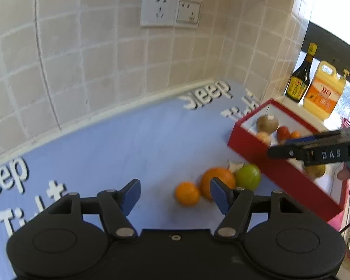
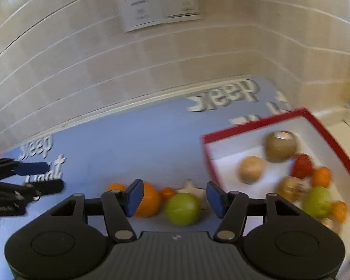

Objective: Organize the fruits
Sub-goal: 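Move both open grippers back toward the remaining fruits on the mat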

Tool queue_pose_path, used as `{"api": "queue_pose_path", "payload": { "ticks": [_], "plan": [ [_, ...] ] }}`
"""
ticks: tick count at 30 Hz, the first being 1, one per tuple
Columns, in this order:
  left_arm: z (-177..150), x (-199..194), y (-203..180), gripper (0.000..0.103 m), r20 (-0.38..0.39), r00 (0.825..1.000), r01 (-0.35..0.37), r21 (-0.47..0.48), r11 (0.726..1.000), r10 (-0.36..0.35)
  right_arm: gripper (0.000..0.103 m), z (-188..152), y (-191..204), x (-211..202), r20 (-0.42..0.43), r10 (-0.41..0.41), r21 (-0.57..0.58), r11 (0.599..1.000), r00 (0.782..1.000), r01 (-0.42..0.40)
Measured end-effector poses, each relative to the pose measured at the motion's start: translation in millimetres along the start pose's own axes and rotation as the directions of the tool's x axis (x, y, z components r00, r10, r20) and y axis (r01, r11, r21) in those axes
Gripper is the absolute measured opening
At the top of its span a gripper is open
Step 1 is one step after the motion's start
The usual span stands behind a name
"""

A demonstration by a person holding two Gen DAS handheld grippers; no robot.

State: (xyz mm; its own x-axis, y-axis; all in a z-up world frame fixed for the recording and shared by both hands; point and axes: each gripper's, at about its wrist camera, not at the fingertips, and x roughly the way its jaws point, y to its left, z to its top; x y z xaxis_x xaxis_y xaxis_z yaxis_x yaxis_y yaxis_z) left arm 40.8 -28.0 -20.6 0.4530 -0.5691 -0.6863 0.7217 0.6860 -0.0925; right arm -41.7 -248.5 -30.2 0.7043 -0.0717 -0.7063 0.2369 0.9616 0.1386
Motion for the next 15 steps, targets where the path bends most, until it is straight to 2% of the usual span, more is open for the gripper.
{"api": "queue_pose_path", "payload": {
  "ticks": [6, 15],
  "plan": [
    [-13.1, 26.6, -5.7, 0.078, -0.043, 0.999, -0.003, 0.064, 0.998, 0.006, 0.057, -3.9, 25.8, 24.1, -0.059, 0.071, -0.057, 0.996, 0.996, -0.075],
    [-20.0, 74.8, -8.4, 0.078, -0.127, 0.991, 0.052, 0.115, 0.992, -0.037, 0.057, -8.4, 33.7, 55.7, -0.119, 0.057, -0.079, 0.995, 0.991, -0.067]
  ]
}}
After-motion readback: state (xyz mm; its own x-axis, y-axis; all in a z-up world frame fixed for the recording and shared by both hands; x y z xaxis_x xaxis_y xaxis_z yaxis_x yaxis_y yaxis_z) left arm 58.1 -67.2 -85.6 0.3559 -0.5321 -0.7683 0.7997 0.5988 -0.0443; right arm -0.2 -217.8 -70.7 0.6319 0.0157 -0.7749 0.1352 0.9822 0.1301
